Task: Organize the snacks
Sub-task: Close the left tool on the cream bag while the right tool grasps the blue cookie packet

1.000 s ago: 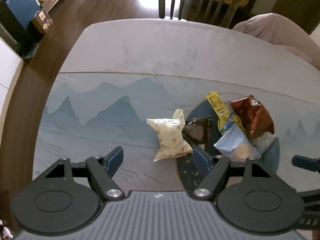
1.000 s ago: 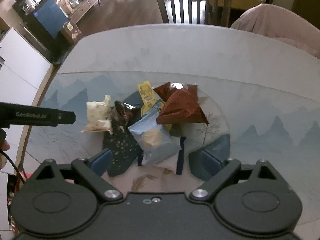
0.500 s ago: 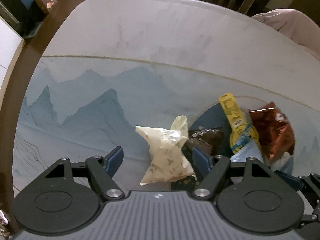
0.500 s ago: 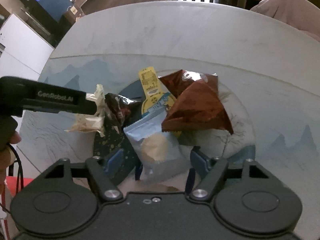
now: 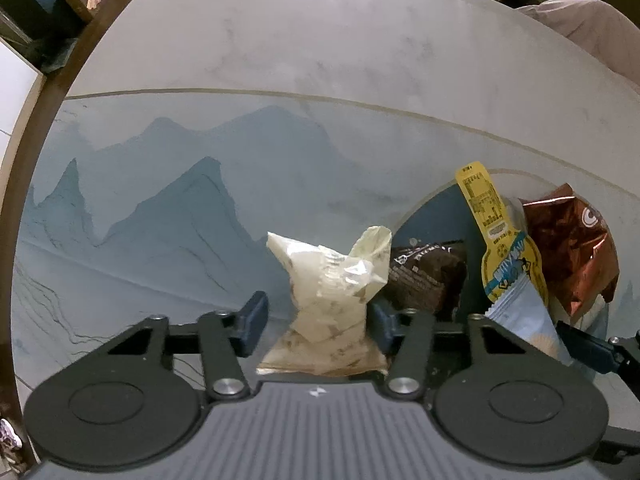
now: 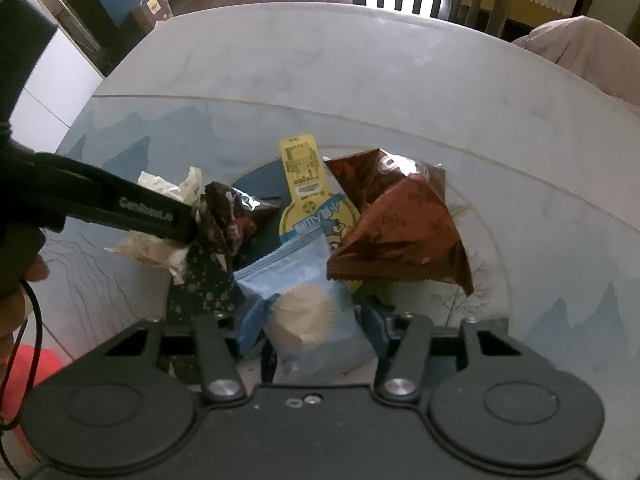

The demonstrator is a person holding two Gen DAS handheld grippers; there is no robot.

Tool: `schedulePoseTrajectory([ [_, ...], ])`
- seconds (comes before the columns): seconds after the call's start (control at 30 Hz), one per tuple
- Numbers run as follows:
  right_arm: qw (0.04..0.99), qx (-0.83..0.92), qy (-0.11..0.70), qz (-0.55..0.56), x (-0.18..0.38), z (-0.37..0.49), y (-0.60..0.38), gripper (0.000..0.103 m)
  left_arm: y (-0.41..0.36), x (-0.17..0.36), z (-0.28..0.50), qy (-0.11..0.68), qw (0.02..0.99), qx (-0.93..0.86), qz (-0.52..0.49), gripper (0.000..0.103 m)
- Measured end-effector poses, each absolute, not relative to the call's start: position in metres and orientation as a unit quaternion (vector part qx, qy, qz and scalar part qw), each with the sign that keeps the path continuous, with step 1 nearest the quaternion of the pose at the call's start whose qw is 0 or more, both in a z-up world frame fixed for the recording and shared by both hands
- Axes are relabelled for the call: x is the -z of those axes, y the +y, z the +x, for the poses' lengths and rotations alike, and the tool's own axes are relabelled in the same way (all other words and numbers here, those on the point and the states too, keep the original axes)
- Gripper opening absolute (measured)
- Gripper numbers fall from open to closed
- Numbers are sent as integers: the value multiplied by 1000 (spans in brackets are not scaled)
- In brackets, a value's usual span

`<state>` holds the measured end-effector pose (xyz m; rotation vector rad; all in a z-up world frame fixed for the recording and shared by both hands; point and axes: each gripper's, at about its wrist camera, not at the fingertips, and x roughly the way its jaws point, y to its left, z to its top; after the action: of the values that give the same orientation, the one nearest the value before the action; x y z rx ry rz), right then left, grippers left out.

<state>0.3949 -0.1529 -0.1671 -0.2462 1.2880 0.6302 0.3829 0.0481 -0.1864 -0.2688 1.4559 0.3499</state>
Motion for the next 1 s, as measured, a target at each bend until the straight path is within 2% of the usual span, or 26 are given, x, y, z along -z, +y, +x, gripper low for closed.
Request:
schedulePoseTrajectory([
  [0.03, 748, -288, 588, -113, 166, 395, -153, 47, 48, 187, 383, 660, 725, -156, -123, 38],
  [0.37, 754, -279, 589, -85, 162, 394, -160, 38, 59, 180, 371, 645, 735, -151, -146, 34],
  [0.4, 754, -280, 589, -79, 160, 394, -162, 29, 61, 178, 368, 642, 737, -150, -148, 34],
  [0.5, 752, -284, 593, -58, 152, 393, -168, 19, 66, 169, 364, 635, 742, -148, -156, 34],
  [0.53, 753, -285, 590, -62, 150, 391, -169, 19, 67, 167, 363, 633, 744, -146, -157, 34],
  [0.7, 749, -281, 596, -74, 150, 387, -168, 21, 70, 155, 357, 623, 753, -145, -156, 34],
  [0.87, 747, -293, 592, -75, 148, 381, -160, 35, 70, 143, 346, 616, 759, -137, -163, 34],
  [1.0, 744, -302, 590, -85, 150, 377, -143, 50, 74, 131, 333, 610, 762, -135, -169, 34],
])
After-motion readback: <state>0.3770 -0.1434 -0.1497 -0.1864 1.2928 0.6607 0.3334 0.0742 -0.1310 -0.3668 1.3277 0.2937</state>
